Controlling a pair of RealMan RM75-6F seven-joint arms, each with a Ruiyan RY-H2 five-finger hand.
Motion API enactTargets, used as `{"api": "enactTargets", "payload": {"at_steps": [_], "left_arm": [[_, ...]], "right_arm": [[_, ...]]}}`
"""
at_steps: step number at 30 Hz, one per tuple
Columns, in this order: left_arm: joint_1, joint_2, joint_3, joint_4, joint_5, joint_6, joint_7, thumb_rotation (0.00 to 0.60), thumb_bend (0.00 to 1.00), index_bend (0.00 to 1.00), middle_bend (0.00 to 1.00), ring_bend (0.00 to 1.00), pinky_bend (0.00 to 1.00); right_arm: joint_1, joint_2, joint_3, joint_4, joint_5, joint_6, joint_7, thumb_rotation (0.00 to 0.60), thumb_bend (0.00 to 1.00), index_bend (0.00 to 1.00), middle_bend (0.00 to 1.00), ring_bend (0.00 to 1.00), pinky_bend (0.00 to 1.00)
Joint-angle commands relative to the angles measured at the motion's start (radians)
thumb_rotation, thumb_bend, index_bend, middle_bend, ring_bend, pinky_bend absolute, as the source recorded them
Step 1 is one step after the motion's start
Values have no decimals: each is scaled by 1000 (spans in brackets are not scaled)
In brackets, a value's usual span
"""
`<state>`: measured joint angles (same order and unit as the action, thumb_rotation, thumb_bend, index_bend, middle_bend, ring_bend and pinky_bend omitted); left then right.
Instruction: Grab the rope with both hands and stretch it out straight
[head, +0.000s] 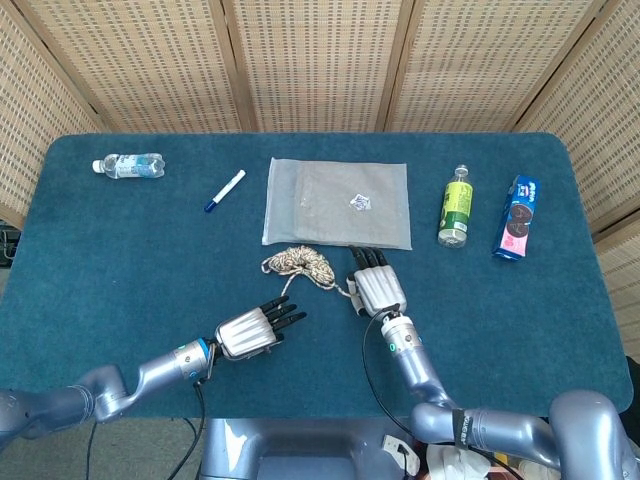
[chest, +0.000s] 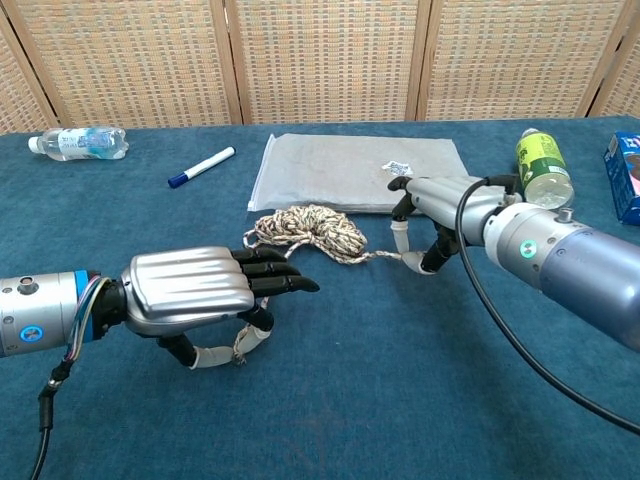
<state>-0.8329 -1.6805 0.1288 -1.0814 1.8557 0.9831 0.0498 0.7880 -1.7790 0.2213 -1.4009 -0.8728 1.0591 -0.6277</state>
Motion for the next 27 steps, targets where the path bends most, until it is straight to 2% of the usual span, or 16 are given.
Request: {"api": "enactTargets", "payload": {"at_steps": [1, 4, 10, 14, 21, 27], "left_arm": [[0, -3, 2, 0, -4, 0, 3, 600, 470, 604, 0, 0, 0], [2, -7, 3, 4, -8, 7, 1, 600, 503, 659, 0, 0, 0], [7, -9, 6, 18, -18, 20, -13, 600, 504, 740, 0, 0, 0], [18, 8, 4, 29, -38, 34, -19, 600, 506, 781, 0, 0, 0], [57, 111, -11, 54, -83, 95, -34, 600, 506, 794, 0, 0, 0], [99, 185, -19, 122, -125, 134, -67, 600, 506, 798, 0, 0, 0]], "right_arm": [[0, 0, -1, -1, -1, 1, -1, 600, 452, 732, 18, 0, 0], [-1, -1, -1, 1, 0, 0, 0, 600, 452, 732, 18, 0, 0], [-3, -3, -4, 8, -5, 0, 5, 600, 452, 733, 20, 0, 0], [-8, 13, -10, 18, -48, 19, 15, 600, 452, 735, 26, 0, 0], [-45, 89, -38, 29, -159, 69, 64, 600, 453, 745, 39, 0, 0], [-80, 161, -57, 38, -197, 85, 80, 600, 453, 745, 40, 0, 0]]}}
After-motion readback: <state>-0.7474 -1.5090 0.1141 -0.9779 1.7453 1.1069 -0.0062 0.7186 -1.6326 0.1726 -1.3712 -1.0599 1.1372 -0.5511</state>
